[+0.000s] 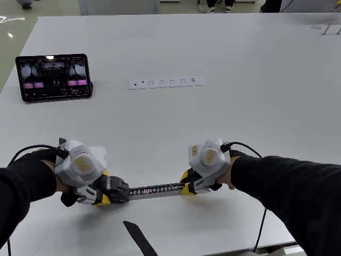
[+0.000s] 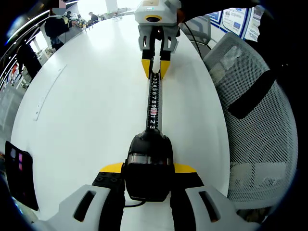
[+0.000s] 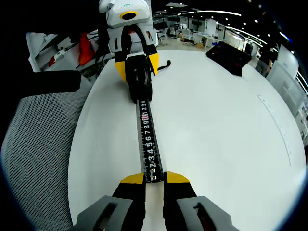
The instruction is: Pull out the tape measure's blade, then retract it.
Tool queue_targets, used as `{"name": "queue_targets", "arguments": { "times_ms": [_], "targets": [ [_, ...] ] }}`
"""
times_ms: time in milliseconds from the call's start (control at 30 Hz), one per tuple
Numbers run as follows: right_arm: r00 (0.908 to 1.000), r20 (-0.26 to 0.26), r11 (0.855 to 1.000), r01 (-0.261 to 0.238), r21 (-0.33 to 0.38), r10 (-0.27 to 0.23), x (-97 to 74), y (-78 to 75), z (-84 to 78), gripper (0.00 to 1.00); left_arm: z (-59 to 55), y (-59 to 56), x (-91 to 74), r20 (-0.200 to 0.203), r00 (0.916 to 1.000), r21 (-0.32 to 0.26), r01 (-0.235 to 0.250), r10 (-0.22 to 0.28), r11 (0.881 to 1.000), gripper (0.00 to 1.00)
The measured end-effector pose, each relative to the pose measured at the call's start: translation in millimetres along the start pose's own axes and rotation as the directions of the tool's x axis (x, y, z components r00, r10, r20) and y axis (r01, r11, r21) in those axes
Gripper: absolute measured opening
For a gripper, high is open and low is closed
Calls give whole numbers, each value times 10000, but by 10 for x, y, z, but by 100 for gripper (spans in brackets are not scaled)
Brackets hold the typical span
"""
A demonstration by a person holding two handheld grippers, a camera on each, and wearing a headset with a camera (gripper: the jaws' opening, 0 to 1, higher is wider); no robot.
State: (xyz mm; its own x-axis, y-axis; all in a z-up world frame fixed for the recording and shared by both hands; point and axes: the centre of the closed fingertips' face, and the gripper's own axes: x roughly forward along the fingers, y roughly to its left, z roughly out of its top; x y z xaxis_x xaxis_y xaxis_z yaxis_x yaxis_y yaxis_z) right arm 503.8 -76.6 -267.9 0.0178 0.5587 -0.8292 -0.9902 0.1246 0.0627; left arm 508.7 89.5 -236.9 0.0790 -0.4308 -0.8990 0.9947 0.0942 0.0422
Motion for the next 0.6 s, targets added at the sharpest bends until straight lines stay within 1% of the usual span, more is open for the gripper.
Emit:
{"name": "queue_targets", "arguments": {
  "times_ms": [600],
  "targets": [
    [10000, -44, 10000, 17, 23, -17, -52, -11, -79, 8, -1, -6, 3, -11, 10000, -7, -5, 5, 10000, 30]
  ]
}}
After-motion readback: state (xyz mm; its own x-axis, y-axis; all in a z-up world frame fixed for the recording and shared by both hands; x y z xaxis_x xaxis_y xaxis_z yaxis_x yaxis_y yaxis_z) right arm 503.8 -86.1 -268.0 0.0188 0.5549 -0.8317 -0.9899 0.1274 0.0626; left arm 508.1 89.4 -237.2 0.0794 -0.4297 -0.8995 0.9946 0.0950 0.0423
